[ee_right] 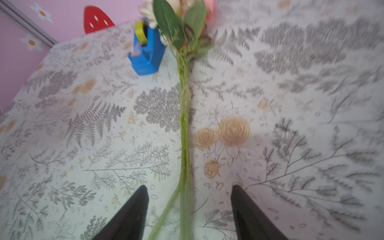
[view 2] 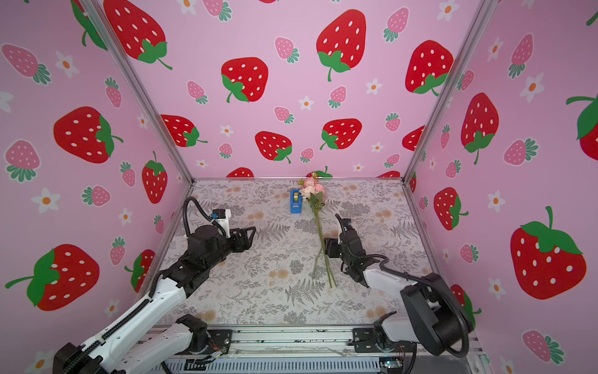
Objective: Wrap bouquets with tape
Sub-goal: Place the wrapped bouquet at the center of the board, then reset both arms
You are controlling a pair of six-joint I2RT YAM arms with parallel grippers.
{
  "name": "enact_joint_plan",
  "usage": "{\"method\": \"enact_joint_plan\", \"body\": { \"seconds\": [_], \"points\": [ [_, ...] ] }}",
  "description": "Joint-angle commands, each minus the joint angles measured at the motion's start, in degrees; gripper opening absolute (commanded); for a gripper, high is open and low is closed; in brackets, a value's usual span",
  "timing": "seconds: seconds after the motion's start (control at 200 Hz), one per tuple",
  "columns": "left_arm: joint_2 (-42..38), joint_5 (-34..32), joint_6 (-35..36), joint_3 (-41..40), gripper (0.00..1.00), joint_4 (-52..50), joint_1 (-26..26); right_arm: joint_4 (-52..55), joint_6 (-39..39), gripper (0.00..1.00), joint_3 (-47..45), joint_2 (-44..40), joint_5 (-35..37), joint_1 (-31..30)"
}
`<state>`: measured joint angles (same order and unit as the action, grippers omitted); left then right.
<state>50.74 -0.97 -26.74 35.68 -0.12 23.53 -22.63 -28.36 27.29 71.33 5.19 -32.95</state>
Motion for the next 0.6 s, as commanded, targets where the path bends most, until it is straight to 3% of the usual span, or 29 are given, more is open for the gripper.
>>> {"method": "enact_joint_plan", "body": {
  "seconds": [0.0,0.08,0.18,0.285,0.335,0.48,0.595],
  "points": [
    [-3.86,-9.22,1.02,-0.97,0.84,2.77,-0.3,0.89,7.59,0.74,0.85,-9.8,5.32,-0.16],
    [-5.01,-15.27,1.86,-2.24,1.0,4.19,-0.35,-0.37,14.58,0.77,0.9,-14.9,9.28,-0.1],
    [-3.99,-23.62,4.5,-3.01,1.0,4.99,-0.62,-4.73,24.95,0.79,-0.29,-17.79,14.49,-0.09],
    [-1.06,-31.6,8.9,-3.99,1.0,8.22,-1.39,-13.65,30.67,0.81,-3.42,-17.03,24.6,0.29],
    [1.27,-33.58,11.69,-5.15,1.0,11.98,-2.32,-17.16,33.12,0.81,-4.64,-15.46,25.91,1.36],
    [9.94,-39.89,17.12,-7.64,0.99,20.06,-5.71,-23.34,29.63,0.82,-7.0,-8.41,23.95,9.14],
    [14.43,-36.81,17.7,-8.69,1.0,20.54,-8.97,-29.73,26.77,0.85,-10.23,-2.53,22.9,14.05]
  ]
}}
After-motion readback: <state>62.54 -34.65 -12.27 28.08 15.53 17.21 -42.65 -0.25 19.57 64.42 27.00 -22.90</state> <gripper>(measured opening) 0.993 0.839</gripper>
